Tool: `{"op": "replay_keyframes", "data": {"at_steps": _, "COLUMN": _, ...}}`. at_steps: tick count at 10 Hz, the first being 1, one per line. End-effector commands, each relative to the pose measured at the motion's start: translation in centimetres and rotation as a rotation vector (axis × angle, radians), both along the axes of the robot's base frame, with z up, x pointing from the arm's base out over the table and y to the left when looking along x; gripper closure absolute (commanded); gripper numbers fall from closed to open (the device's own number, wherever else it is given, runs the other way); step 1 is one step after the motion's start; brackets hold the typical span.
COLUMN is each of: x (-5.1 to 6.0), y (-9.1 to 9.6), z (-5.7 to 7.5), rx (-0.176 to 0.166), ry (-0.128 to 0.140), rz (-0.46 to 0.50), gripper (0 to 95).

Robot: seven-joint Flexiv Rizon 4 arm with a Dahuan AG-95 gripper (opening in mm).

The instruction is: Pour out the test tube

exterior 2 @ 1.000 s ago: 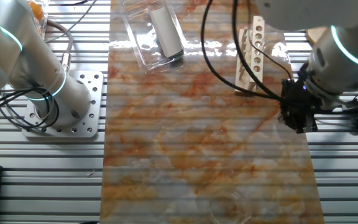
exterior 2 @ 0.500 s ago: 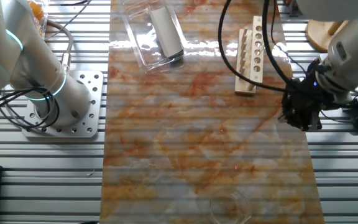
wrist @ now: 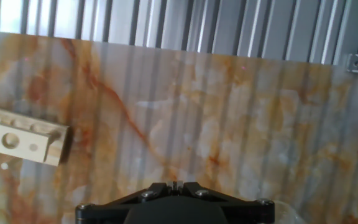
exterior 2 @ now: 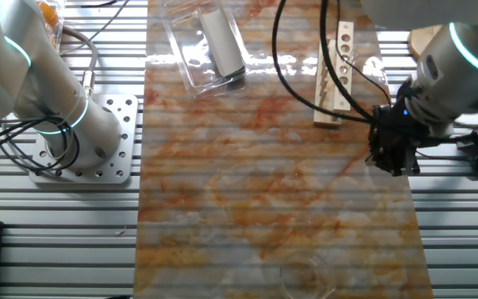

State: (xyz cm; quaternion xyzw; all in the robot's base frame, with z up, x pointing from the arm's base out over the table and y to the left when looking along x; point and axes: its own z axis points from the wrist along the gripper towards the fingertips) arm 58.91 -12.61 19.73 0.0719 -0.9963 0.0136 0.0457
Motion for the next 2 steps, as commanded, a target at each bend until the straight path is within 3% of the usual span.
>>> {"op": "replay_keyframes", "data": {"at_steps": 1, "x": 0.14, "y": 0.03, "z": -0.09, "rx": 0.000, "ry": 0.009, "rz": 0.002, "gripper": 95.0}}
{"op": "replay_keyframes", "data": {"at_steps": 2, "x": 0.11, "y": 0.03, "z": -0.11, "rx": 0.003, "ry": 0.007, "rz": 0.003, "gripper": 95.0}}
